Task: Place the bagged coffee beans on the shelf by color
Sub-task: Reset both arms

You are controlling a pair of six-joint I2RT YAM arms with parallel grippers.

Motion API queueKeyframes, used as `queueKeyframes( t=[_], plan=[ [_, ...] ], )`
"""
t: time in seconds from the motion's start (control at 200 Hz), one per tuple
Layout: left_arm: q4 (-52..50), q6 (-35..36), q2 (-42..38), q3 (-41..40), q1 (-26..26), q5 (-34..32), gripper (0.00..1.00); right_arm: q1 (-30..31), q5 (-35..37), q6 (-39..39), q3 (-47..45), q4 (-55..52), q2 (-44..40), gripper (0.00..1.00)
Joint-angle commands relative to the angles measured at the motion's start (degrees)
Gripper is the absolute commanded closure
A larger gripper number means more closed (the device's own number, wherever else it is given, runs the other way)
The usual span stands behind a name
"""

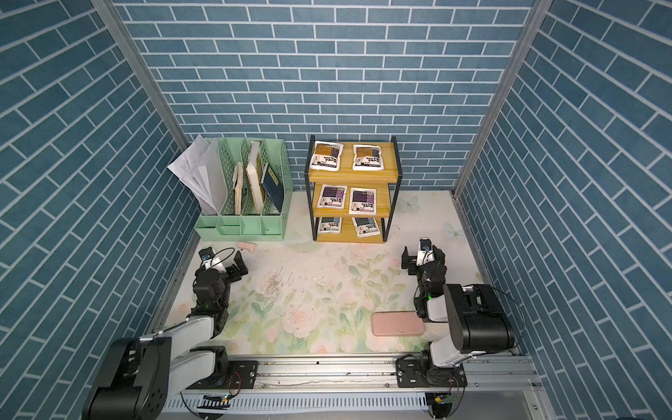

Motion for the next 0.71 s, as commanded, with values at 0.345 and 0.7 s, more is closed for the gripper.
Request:
queueKeyframes(
  t=[0.345,0.7],
  plan=[
    [14.2,8.2,17.3,7.3,-2.2,5.1,0.0,-0.2,-0.2,0.4,1.0,1.5,0.4,0.0],
    [15.6,8.2,17.4,6.8,-3.1,3.2,0.0,-0.2,-0.4,0.4,1.0,1.5,0.3,0.0]
  ],
)
